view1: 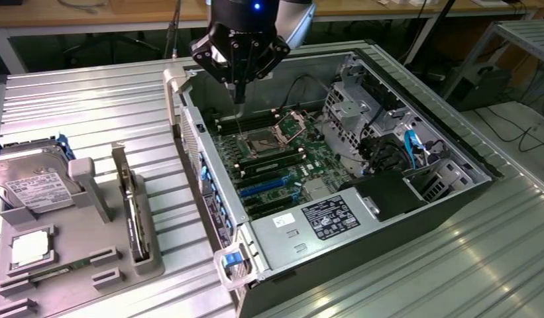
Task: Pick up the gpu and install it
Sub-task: 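Reach for the gpu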
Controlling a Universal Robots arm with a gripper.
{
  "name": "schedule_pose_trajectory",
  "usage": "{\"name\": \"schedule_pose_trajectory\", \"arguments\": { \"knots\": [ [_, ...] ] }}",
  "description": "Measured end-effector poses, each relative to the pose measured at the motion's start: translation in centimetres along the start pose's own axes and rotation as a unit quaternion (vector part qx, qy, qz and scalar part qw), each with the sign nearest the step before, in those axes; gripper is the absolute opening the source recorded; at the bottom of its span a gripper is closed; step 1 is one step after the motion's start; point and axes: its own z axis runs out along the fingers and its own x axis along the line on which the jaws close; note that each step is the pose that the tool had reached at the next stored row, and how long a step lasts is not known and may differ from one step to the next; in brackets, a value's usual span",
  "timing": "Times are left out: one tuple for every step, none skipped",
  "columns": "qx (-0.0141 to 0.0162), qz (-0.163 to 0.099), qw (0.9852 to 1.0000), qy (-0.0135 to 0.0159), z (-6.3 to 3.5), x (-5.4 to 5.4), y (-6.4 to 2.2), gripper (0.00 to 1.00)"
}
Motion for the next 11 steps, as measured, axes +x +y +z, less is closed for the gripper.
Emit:
{"name": "schedule_pose_trajectory", "arguments": {
  "knots": [
    [0.0, -0.001, 1.0, 0.0, -0.01, 0.02, -0.1, 0.11],
    [-0.0001, -0.001, 1.0, 0.0, -0.01, 0.03, -0.16, 0.11],
    [0.0, -0.002, 1.0, 0.0, -0.01, 0.03, -0.22, 0.11],
    [-0.0001, -0.003, 1.0, 0.0001, -0.01, 0.05, -0.29, 0.11],
    [-0.0001, -0.004, 1.0, 0.0002, -0.02, 0.09, -0.34, 0.11],
    [-0.0002, -0.007, 1.0, 0.0003, -0.02, 0.12, -0.37, 0.11],
    [-0.0003, -0.01, 0.9999, 0.0004, -0.02, 0.17, -0.37, 0.11],
    [-0.0004, -0.013, 0.9999, 0.0006, -0.02, 0.22, -0.39, 0.11],
    [-0.0006, -0.018, 0.9998, 0.0008, -0.03, 0.27, -0.4, 0.11],
    [-0.001, -0.024, 0.9997, 0.0011, -0.02, 0.33, -0.42, 0.11],
    [-0.0011, -0.028, 0.9996, 0.0012, -0.03, 0.38, -0.43, 0.11]
  ]
}}
